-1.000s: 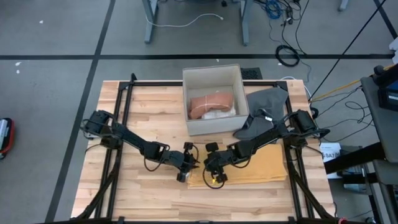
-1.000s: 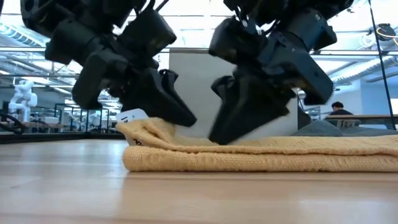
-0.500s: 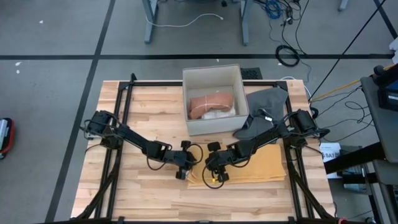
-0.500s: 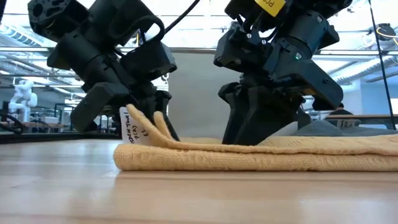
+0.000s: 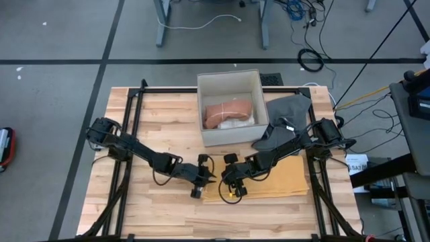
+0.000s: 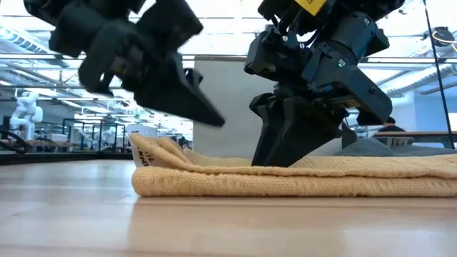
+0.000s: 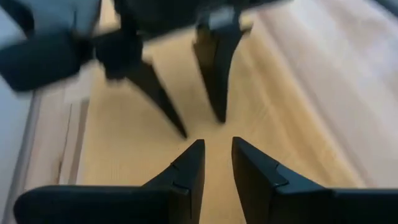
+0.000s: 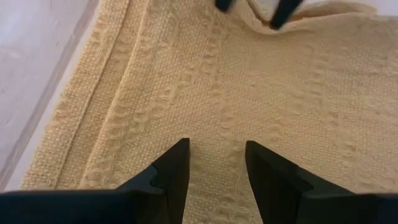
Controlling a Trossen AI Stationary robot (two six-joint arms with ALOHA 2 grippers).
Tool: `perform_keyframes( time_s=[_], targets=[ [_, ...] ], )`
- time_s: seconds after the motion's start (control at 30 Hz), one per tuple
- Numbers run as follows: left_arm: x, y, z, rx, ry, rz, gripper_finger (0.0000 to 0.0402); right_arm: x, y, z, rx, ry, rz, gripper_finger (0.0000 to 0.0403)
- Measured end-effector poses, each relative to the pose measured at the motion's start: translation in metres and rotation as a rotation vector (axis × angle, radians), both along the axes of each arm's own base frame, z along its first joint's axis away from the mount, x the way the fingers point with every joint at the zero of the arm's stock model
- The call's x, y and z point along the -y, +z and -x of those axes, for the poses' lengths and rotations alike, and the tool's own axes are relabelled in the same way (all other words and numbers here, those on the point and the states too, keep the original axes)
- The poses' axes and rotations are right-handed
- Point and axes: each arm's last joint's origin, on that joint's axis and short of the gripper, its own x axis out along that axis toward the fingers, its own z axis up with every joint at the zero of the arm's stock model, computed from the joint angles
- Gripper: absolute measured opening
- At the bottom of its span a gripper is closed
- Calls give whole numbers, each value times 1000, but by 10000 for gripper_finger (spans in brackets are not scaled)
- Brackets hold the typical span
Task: Fold towel
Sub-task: Fold the orange towel
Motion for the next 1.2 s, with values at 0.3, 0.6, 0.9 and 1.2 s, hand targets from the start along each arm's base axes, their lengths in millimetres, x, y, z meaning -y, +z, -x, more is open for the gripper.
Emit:
perform_keyframes(
  time_s=[0.3, 0.6, 0.9, 1.2],
  targets=[
    [30, 38, -15, 180, -104, -22, 87, 0, 0, 0, 0, 0, 0, 144],
    [47, 66, -21, 258, -125, -26, 87, 0, 0, 0, 0, 0, 0, 144],
    [49, 44, -7, 31, -31, -147, 87, 0, 0, 0, -1, 0, 1, 144],
    [42, 48, -11, 96, 85, -243, 87, 0, 0, 0, 0, 0, 0, 144]
  ],
)
